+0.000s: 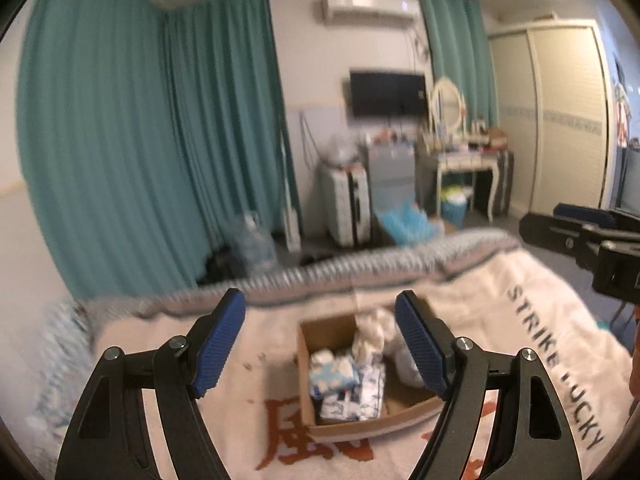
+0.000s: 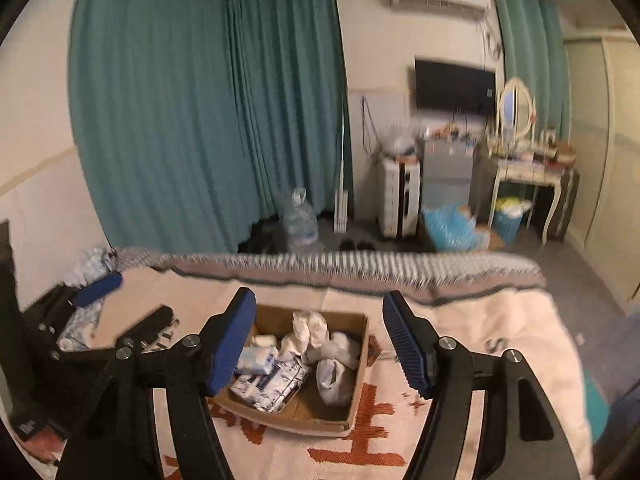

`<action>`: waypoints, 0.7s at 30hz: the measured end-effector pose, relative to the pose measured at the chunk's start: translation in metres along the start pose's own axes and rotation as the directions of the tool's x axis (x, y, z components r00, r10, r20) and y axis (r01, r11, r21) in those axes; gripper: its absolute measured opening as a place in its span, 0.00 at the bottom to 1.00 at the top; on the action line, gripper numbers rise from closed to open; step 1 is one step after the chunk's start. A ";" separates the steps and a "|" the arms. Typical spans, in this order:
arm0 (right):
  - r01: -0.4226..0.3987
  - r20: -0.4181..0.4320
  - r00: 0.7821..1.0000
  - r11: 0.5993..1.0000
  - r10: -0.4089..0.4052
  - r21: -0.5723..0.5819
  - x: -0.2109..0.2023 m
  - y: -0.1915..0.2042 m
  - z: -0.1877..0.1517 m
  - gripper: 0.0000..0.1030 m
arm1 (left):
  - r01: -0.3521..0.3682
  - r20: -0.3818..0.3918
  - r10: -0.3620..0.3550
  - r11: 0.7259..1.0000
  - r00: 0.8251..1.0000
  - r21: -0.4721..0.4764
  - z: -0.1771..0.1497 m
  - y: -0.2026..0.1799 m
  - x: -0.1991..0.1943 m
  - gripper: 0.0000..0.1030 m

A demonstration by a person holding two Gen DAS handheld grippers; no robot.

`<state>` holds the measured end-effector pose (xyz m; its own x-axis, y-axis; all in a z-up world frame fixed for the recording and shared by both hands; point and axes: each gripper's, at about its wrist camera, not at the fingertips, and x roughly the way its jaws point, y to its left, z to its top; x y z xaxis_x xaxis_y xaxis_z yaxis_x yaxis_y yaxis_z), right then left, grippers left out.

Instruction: Organize soft objects

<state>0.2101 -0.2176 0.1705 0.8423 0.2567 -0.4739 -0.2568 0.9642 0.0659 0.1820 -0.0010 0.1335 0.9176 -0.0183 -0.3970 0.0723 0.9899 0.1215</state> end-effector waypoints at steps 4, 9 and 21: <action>0.017 0.102 0.995 0.999 -0.014 -0.035 -0.079 0.019 0.013 0.64 | -0.003 0.110 0.006 1.000 0.994 -0.028 0.020 0.006 -0.076 0.77; 0.072 0.244 0.968 0.995 -0.053 -0.071 -0.165 0.043 -0.003 0.82 | 0.007 0.256 0.019 0.995 0.967 -0.100 0.003 0.011 -0.152 0.92; 0.015 0.280 0.960 1.000 -0.009 -0.019 -0.164 0.033 -0.083 1.00 | -0.022 0.272 0.054 0.992 0.961 -0.122 -0.065 -0.012 -0.158 0.92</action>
<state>0.0241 -0.2335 0.1778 0.9434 0.2565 -0.2101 -0.2533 0.9665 0.0426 0.0102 -0.0010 0.1355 0.9919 -0.0020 -0.1271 0.0044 0.9998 0.0183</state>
